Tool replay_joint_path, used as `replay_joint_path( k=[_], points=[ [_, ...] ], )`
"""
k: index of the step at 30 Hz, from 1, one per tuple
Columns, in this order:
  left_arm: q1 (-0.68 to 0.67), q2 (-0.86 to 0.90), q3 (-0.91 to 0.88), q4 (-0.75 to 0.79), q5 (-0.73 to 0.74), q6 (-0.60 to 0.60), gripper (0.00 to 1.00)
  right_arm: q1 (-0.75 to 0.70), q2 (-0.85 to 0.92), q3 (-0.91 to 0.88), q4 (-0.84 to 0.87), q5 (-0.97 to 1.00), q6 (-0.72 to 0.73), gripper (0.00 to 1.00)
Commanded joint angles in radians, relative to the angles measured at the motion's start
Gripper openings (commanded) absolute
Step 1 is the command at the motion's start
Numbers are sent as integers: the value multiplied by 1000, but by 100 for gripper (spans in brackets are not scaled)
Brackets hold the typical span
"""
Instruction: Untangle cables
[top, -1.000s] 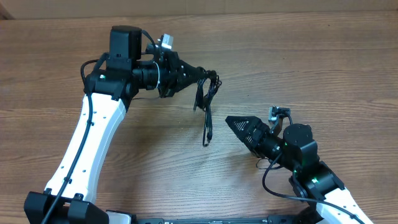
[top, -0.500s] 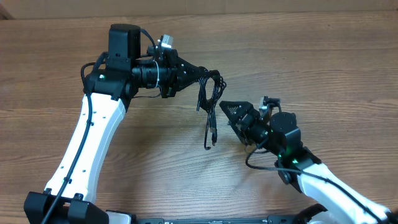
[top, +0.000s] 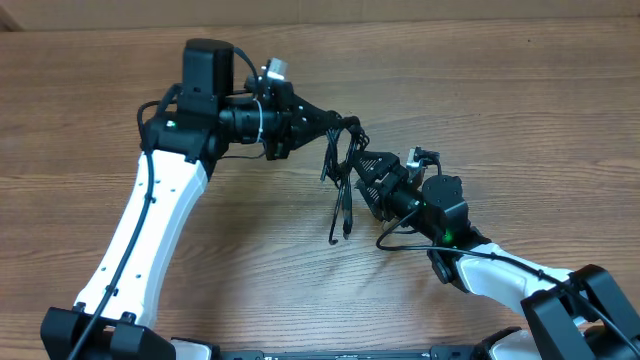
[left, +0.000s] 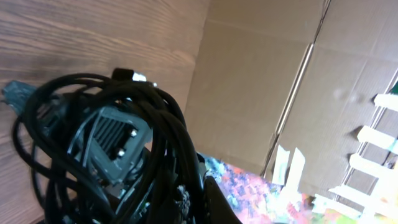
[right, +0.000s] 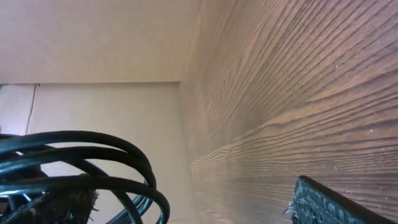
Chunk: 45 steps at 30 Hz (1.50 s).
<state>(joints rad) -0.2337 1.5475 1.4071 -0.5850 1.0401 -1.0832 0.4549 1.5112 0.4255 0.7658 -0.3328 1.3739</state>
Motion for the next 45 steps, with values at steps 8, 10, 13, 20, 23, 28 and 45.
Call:
replay_joint_path(
  k=[8, 10, 13, 20, 23, 28, 45],
  points=[
    [-56, -29, 26, 351, 87, -252, 5, 129, 3, 123, -199, 222, -126, 96],
    [-55, -29, 26, 420, 86, -284, 4, 130, 3, 124, -200, 237, -142, 94],
    [-39, -29, 26, 475, 87, -313, 4, 126, 3, 124, -249, 240, -243, 83],
    [2, -29, 26, 483, 53, -299, 4, 100, 2, 124, -538, 294, -309, 80],
    [3, -29, 26, 474, -10, -243, 4, 69, -9, 124, -570, 225, -309, 81],
    [2, -29, 26, 324, -146, -155, 4, 12, -55, 124, -620, 165, -310, 80],
    [-29, -29, 26, -319, -688, -566, 4, -48, -182, 125, -649, -217, 32, 100]
  ],
)
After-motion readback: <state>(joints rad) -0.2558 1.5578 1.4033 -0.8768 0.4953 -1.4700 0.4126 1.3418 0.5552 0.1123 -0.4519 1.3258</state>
